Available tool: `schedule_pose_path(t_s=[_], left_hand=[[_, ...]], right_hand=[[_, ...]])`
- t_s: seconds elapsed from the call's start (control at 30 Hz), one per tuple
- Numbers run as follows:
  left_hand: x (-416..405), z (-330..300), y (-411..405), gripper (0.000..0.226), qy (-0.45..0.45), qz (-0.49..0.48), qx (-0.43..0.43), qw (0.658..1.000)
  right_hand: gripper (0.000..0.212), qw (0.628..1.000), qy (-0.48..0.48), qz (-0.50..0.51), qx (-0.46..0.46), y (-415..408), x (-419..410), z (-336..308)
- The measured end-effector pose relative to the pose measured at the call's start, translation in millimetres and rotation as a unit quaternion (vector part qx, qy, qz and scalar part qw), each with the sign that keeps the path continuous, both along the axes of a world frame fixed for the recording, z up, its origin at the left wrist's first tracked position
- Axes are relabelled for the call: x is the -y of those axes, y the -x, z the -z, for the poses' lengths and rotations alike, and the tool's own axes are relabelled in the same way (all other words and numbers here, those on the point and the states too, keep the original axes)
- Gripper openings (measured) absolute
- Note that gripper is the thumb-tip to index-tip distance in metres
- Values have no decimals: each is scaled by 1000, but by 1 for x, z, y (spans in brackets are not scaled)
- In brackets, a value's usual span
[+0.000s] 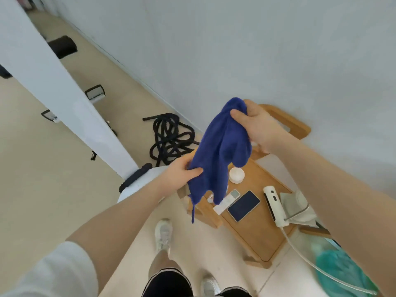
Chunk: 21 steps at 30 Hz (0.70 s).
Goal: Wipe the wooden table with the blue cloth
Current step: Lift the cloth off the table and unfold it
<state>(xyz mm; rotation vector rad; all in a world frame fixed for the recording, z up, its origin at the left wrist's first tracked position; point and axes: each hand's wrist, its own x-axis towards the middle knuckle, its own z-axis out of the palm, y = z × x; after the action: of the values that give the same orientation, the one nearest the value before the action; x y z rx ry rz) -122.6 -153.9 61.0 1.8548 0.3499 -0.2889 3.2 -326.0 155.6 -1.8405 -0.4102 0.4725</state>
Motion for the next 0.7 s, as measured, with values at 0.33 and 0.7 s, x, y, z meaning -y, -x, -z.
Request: schedule_pose_path(t_s=[0.33, 0.7], left_hand=[[-118, 26, -186, 10, -61, 19, -4, 998], [-91, 115, -224, 57, -124, 392, -190, 892]], right_hand=[[33, 940, 188, 259, -117, -82, -37, 115], [26, 907, 187, 199, -321, -54, -122, 187]])
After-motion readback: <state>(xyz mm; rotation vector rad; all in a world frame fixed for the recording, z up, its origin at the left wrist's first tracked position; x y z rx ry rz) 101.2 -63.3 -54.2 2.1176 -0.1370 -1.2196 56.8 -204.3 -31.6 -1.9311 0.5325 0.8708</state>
